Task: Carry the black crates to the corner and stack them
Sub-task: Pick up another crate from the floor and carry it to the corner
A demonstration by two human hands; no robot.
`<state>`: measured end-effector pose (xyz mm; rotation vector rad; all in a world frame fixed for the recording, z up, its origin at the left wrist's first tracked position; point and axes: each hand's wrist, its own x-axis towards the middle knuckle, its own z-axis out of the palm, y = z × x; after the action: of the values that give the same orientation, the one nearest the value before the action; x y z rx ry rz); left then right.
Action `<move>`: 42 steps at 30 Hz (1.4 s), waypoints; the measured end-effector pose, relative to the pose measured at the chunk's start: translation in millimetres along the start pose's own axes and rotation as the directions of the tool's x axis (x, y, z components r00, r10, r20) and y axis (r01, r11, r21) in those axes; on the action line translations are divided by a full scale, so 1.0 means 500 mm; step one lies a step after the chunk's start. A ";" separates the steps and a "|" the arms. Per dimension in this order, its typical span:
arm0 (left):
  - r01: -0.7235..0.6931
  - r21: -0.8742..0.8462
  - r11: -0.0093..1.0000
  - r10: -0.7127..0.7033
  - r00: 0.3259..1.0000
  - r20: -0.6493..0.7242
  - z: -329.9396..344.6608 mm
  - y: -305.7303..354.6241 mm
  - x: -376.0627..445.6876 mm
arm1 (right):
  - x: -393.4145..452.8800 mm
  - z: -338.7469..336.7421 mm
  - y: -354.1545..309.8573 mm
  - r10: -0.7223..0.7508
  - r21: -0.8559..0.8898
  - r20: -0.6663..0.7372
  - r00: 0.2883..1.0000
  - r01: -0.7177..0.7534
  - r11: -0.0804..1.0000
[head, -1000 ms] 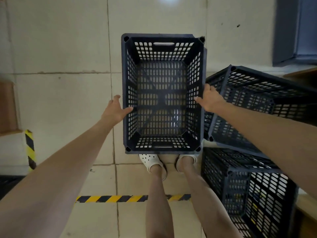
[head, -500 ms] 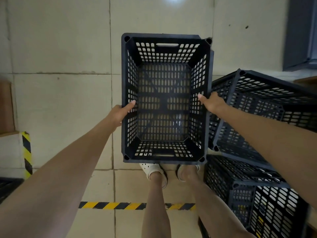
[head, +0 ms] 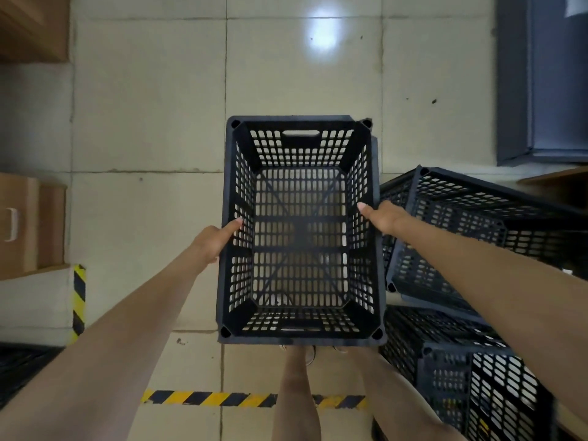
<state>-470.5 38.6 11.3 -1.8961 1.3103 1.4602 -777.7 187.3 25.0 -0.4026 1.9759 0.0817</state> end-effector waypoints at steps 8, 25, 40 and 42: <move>-0.022 0.142 0.990 0.020 1.000 0.011 -0.160 0.015 -0.201 | -0.217 -0.094 -0.108 -0.117 -0.085 0.021 0.993 0.119 0.989; -0.185 0.268 0.946 0.243 0.949 -0.202 -0.432 -0.059 -0.660 | -0.706 -0.213 -0.360 -0.375 -0.374 -0.101 0.921 0.314 0.873; 0.045 0.467 0.883 0.149 0.918 -0.369 -0.450 -0.231 -0.801 | -0.802 -0.147 -0.452 -0.473 -0.516 0.105 0.875 0.454 0.726; 0.088 0.422 0.902 0.109 0.901 -0.421 -0.431 -0.264 -0.826 | -0.809 -0.126 -0.457 -0.488 -0.562 0.145 0.861 0.477 0.675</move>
<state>-249.9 110.3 436.2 -1.9581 1.6763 0.6659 -608.2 55.8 442.0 -1.3317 1.7603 0.3525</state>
